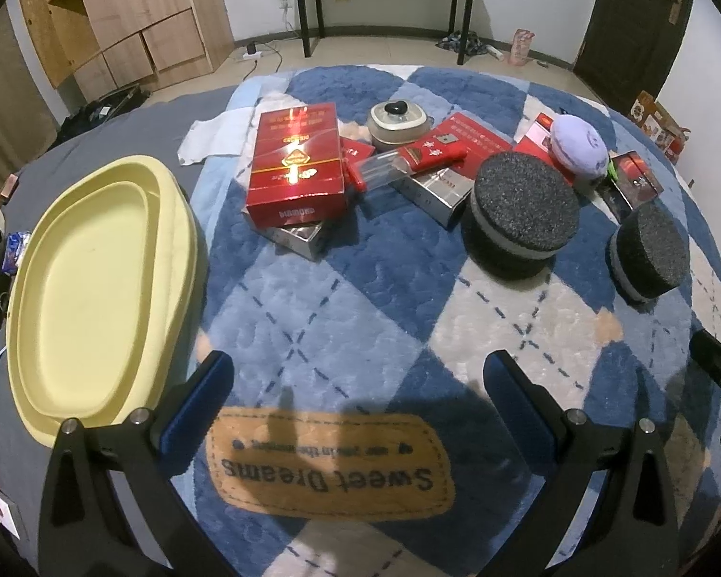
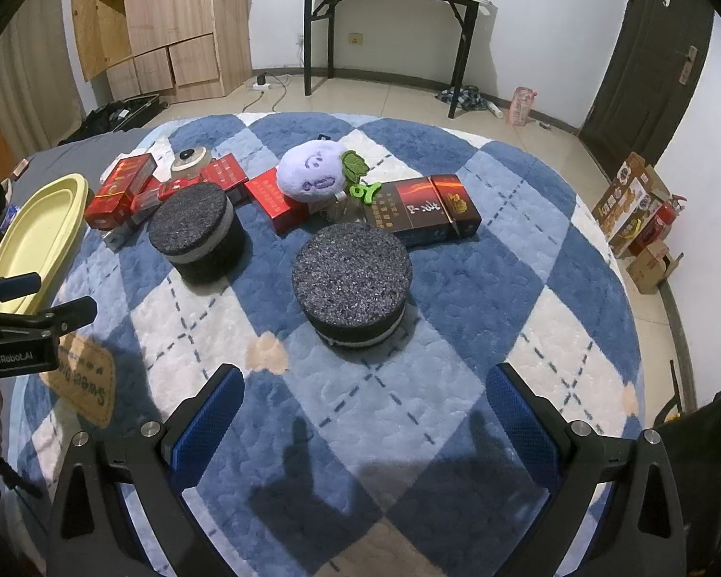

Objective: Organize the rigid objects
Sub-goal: 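Grasp a black sponge puck with the left tool while the right tool grasps the other puck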

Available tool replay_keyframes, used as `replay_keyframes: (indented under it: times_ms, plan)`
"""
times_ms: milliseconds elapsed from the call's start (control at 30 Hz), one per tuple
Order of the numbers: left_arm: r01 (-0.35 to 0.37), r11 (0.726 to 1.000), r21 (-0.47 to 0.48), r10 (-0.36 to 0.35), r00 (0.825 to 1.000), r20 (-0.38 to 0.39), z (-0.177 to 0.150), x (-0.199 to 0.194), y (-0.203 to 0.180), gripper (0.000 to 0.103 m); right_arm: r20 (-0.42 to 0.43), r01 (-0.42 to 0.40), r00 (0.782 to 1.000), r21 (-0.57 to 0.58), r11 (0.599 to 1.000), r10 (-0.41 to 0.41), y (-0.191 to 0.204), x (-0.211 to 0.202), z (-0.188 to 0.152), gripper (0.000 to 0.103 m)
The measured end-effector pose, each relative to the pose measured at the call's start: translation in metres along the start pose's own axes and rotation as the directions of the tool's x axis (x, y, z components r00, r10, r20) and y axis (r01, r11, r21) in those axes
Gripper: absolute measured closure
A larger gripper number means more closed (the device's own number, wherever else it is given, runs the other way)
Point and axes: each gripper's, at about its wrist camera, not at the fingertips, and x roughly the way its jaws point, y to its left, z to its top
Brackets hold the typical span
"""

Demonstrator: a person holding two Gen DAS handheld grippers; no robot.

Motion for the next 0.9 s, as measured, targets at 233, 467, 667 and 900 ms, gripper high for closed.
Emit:
replay_keyframes:
  times_ms: [233,467,667,900]
  plan:
    - [-0.002,1.000,-0.004,0.002,1.000,0.000,0.000,0.001,0.000,0.000,-0.004,-0.001,1.000,0.007,1.000,0.001,-0.002,0.003,0.000,0.000]
    - [0.003,1.000,-0.021,-0.003,1.000,0.004,0.002,0.003,0.007,0.000,-0.010,0.002,1.000,0.030,1.000,-0.001,-0.009,0.006,0.000,0.000]
    - [0.089,0.991,-0.102,-0.088,0.996,0.016,0.025,0.009,0.029,0.000,-0.008,-0.012,1.000,0.079,0.997,0.013,-0.022,0.017,0.002,0.000]
    - [0.218,0.975,0.029,-0.219,0.976,0.015,0.050,0.018,-0.023,0.000,0.004,-0.015,1.000,0.076,0.997,0.015,-0.027,0.044,0.016,0.000]
